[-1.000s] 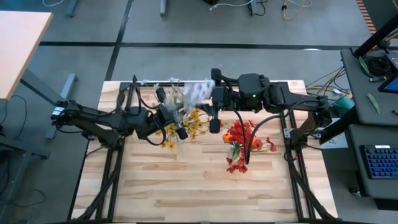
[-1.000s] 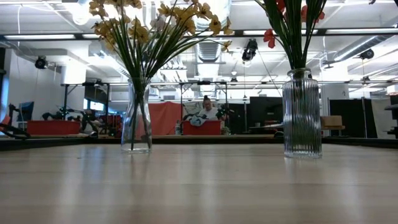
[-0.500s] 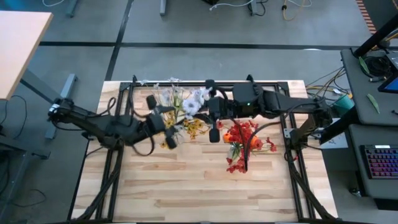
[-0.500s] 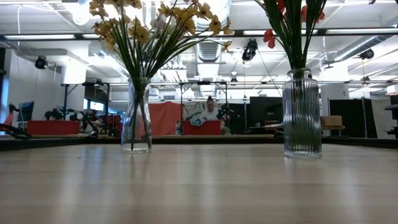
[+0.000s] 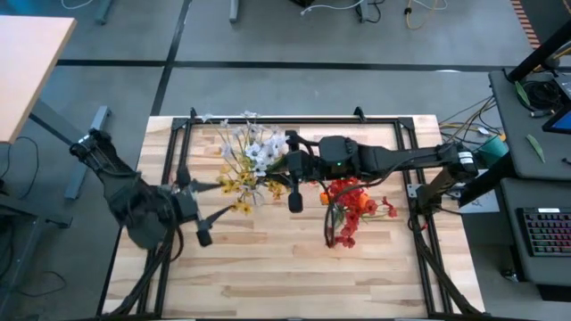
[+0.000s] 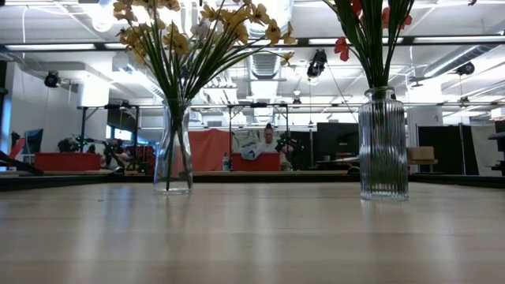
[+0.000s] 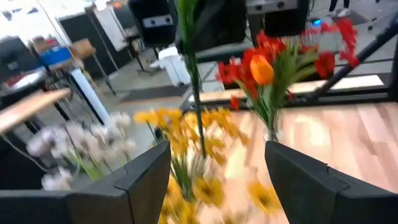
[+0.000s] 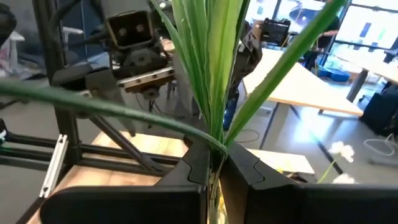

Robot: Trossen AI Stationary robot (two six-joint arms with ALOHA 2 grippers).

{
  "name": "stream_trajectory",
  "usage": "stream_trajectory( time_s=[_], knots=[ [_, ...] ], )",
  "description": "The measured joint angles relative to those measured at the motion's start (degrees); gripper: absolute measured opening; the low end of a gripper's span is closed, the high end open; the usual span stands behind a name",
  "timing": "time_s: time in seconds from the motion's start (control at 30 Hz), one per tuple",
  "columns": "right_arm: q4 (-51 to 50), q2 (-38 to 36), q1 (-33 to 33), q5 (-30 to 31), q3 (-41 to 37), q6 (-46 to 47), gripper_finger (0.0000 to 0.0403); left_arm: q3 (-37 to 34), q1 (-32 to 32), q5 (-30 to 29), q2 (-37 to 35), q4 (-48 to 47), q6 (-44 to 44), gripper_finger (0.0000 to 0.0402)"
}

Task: Sort flowers into vase by color
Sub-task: Put the white flower into the left transparent vase

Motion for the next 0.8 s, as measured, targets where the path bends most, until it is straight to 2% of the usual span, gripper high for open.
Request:
stream_trajectory(
  time_s=[0.17, 0.3, 0.57, 0.63, 0.73, 0.8],
  knots=[
    [5.22, 0.02, -0.02, 0.82, -4.70, 1.83, 0.0013, -5.17, -4.97, -6.96, 2.57, -5.21, -13.10, 0.0245],
    [6.08, 0.18, -0.02, 4.64, -5.41, 2.08, 0.0013, -8.88, -8.66, -7.05, 4.45, -4.99, -20.08, 0.0245],
    [4.70, -1.50, 0.28, 6.12, -5.50, 8.20, 0.0013, -10.33, -17.48, -4.82, 10.03, -4.85, -29.03, 0.0245],
    [5.03, -2.31, 1.10, 9.66, -5.48, 9.96, 0.0013, -11.29, -18.69, -5.14, 11.55, -4.86, -31.86, 0.0245],
    [4.90, -2.33, 3.64, 18.93, -5.48, 9.70, 0.0013, -14.29, -18.91, -9.07, 14.13, -4.84, -36.60, 0.0245],
    [4.45, -1.93, 5.58, 23.47, -5.49, 9.97, 0.0013, -16.83, -18.79, -9.67, 15.32, -4.59, -39.55, 0.0240]
  ],
)
